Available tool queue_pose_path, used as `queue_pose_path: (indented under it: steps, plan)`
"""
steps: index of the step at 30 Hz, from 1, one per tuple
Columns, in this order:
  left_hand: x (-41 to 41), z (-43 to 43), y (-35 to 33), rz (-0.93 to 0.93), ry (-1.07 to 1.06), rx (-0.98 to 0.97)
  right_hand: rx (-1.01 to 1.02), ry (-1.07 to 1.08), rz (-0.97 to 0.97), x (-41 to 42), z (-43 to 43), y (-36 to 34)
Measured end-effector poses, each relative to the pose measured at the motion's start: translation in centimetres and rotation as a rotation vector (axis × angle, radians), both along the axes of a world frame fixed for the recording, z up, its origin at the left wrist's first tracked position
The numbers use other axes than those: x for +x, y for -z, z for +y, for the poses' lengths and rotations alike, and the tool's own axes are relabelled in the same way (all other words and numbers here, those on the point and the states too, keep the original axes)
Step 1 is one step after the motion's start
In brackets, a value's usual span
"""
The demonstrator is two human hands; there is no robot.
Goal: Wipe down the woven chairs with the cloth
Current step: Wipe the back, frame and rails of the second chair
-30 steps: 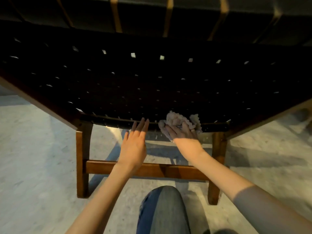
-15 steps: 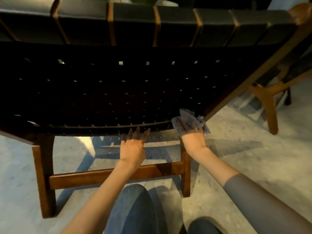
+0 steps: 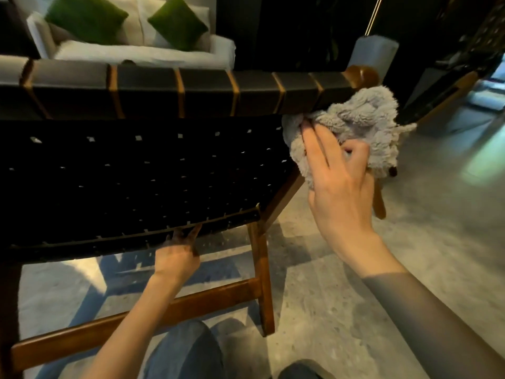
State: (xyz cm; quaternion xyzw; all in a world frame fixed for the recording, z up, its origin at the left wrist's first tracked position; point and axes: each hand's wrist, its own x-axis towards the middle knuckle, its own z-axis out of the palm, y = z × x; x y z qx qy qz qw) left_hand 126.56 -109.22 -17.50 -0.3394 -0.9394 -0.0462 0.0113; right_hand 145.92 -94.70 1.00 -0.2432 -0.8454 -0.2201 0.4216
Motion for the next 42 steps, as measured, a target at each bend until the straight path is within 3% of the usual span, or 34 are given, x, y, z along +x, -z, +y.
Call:
queue_pose_path:
  steps: [7, 13, 18, 24, 29, 31, 35, 42]
  plan:
    - [-0.6, -0.1, -0.3, -0.033, -0.023, 0.094, 0.078, 0.277, 0.012, -2.3, -0.1, -0.6]
    - [0.0, -0.1, -0.6, -0.023, -0.015, 0.101, -0.015, 0.091, -0.002, -3.4, 0.8, 3.2]
    - [-0.1, -0.3, -0.6, -0.023, -0.008, 0.095, -0.145, 0.115, -0.209, -5.3, 1.4, 10.5]
    - [-0.4, -0.4, 0.1, 0.053, 0.001, 0.093, -0.734, 0.088, -0.570, -9.6, 3.3, 19.1]
    - [-0.5, 0.0, 0.8, 0.123, -0.002, 0.041, -1.005, -0.041, -0.371, -10.3, 3.5, 21.4]
    - [-0.1, 0.2, 1.1, 0.128, -0.010, 0.008, -0.957, -0.027, -0.394, -10.2, 3.9, 21.5]
    - [1.2, 0.1, 2.0, 0.076, -0.026, -0.005, -0.562, -0.137, -0.384, -7.6, 3.7, 22.2]
    - [3.2, -0.6, 3.3, -0.002, -0.023, 0.182, -0.543, -0.194, -0.591, -2.2, 4.6, 27.4]
